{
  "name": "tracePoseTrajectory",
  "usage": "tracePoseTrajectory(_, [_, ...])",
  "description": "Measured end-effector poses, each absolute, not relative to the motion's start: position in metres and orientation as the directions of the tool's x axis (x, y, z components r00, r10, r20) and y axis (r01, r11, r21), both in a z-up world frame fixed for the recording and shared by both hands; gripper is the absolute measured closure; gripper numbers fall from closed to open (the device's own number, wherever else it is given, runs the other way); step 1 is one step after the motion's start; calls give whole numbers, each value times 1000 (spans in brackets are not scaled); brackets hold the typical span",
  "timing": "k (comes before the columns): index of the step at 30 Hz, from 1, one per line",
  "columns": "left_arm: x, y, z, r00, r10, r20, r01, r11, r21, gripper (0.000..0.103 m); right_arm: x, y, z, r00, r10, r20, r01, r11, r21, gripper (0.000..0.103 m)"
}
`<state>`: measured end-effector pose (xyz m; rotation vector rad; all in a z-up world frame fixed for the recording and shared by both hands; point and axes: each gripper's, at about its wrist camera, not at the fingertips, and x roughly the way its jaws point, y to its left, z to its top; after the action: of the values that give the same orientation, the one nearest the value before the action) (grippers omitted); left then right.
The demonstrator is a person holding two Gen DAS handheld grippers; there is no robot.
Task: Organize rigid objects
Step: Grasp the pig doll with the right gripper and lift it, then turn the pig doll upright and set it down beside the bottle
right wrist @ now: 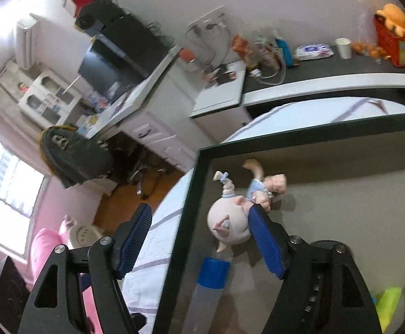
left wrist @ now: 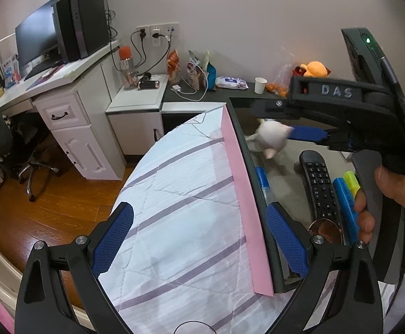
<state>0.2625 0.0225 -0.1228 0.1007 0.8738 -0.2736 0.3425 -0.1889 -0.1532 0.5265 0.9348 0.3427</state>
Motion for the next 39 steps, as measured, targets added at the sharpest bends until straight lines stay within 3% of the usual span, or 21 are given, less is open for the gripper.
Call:
tracePoseTrajectory(3, [263, 22, -123, 610, -200, -767, 280, 960, -27, 5, 330, -199, -150, 588, 388, -710, 35, 864, 501, 26])
tracePoseTrajectory(15, [261, 24, -121, 611, -208, -764, 284, 958, -33, 5, 345, -195, -168, 492, 319, -810, 59, 916, 397, 23])
tracePoseTrajectory(18, [262, 25, -122, 607, -208, -767, 284, 958, -35, 5, 346, -187, -169, 467, 297, -833, 24, 937, 348, 33])
tracePoseTrajectory(19, [262, 25, -122, 608, -209, -766, 282, 959, -37, 5, 346, -183, -167, 465, 271, -843, 8, 951, 310, 46])
tracePoseTrajectory(21, [262, 24, -121, 607, -215, -765, 287, 957, -40, 5, 345, -180, -162, 469, 263, -843, -28, 958, 284, 60])
tracePoseTrajectory(25, [258, 23, -118, 613, -215, -760, 293, 955, -34, 5, 340, -168, -155, 477, 197, -857, -91, 980, 174, 60])
tracePoseTrajectory(36, [250, 24, -115, 611, -217, -761, 295, 955, -36, 5, 314, -172, -131, 439, 234, -868, -175, 969, 173, 60])
tracePoseTrajectory(39, [246, 19, -114, 608, -229, -760, 311, 950, -38, 5, 307, -180, -126, 390, 327, -861, -199, 942, 268, 60])
